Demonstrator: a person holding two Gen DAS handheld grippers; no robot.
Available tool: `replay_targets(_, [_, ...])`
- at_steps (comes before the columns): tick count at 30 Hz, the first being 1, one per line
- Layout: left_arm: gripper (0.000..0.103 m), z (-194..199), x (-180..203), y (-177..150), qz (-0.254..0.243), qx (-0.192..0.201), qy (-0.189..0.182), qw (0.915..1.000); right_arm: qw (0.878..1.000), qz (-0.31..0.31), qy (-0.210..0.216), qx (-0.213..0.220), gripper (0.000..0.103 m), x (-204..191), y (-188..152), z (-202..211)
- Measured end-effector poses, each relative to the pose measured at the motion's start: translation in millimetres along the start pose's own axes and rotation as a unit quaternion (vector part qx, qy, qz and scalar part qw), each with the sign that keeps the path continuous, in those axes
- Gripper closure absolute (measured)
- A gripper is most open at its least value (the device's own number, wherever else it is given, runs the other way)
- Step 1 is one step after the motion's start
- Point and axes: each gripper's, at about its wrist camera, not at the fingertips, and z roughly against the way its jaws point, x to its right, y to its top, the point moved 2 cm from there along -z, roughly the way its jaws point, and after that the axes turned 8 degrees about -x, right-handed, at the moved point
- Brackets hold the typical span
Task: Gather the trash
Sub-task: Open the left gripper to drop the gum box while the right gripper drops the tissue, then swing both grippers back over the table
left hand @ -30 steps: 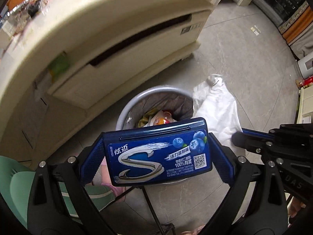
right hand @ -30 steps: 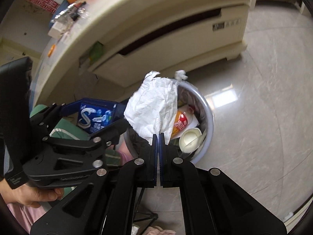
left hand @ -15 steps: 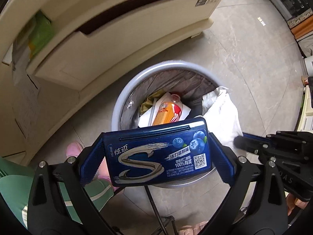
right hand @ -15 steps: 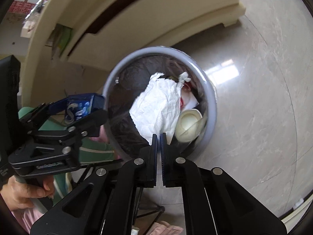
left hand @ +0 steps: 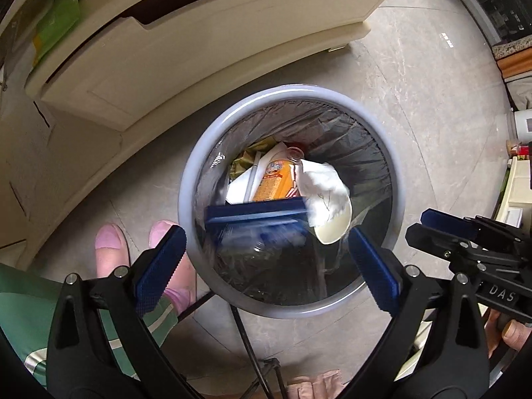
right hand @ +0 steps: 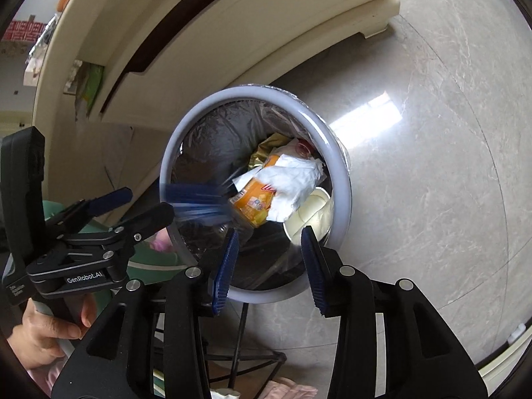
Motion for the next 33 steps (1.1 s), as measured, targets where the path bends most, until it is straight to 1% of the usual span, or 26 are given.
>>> replay_targets(8, [0.007,3,-2,0,0.005,-0.001,-0.015,0.9999,1.0,0.0,0.006,0.001,0.06,0,-1,6])
replay_targets(12, [0.007,17,-5,-1,0.01,0.004,-0.035,0.9993,1.0,-0.002,0.018,0.012,0.059,-2,-3,18])
replay_targets(13, [0.007,24,-6,-2,0.013,0.01,-0.042,0.999,1.0,0.0,0.024,0.017,0.057,-5,-4,24])
replay_targets(14, [0.007,33,-6,-2,0.015,0.017,-0.047,0.9986,0.999,0.003,0.028,0.023,0.049,-7,-4,32])
replay_targets(15, [0.007,45,-5,-2,0.015,0.026,-0.055,0.998,0.999,0.009,0.028,0.03,0.047,-10,-5,40])
replay_targets(17, [0.007,74,-4,-4,0.007,0.052,-0.064,0.9965,0.998,0.023,0.025,0.045,0.047,-20,-3,63])
replay_targets(19, [0.007,112,-7,-4,0.006,0.089,-0.069,0.9936,0.997,0.037,0.026,0.067,0.046,-33,2,91])
replay_targets(20, [0.007,135,-15,-4,0.017,0.111,-0.07,0.9912,0.996,0.044,0.028,0.078,0.045,-41,5,106])
replay_targets(22, [0.007,173,-36,0,0.037,0.149,-0.086,0.9844,0.992,0.066,0.029,0.105,0.037,-65,14,137])
replay_targets(23, [0.007,190,-48,2,0.046,0.164,-0.088,0.9814,0.99,0.079,0.029,0.114,0.033,-78,19,148])
replay_targets(24, [0.007,209,-66,4,0.054,0.184,-0.091,0.9772,0.988,0.095,0.032,0.121,0.032,-92,25,159])
replay_targets(25, [0.007,224,-82,7,0.064,0.195,-0.091,0.9744,0.985,0.112,0.036,0.128,0.031,-110,31,169])
replay_targets(27, [0.007,253,-123,12,0.09,0.223,-0.093,0.9662,0.978,0.147,0.045,0.138,0.022,-150,46,183])
replay_targets(28, [0.007,264,-143,14,0.103,0.234,-0.084,0.9631,0.976,0.16,0.046,0.142,0.022,-166,54,187])
replay_targets(30, [0.006,281,-184,23,0.128,0.25,-0.055,0.9582,0.971,0.187,0.06,0.138,0.022,-205,75,189])
replay_targets(31, [0.006,287,-203,28,0.141,0.254,-0.046,0.9559,0.969,0.198,0.064,0.136,0.022,-223,86,188])
replay_targets(32, [0.007,289,-219,35,0.151,0.252,-0.039,0.9552,0.967,0.207,0.07,0.133,0.022,-240,96,186])
replay_targets(33, [0.007,289,-236,41,0.161,0.24,-0.034,0.9569,0.966,0.214,0.076,0.127,0.022,-257,108,182])
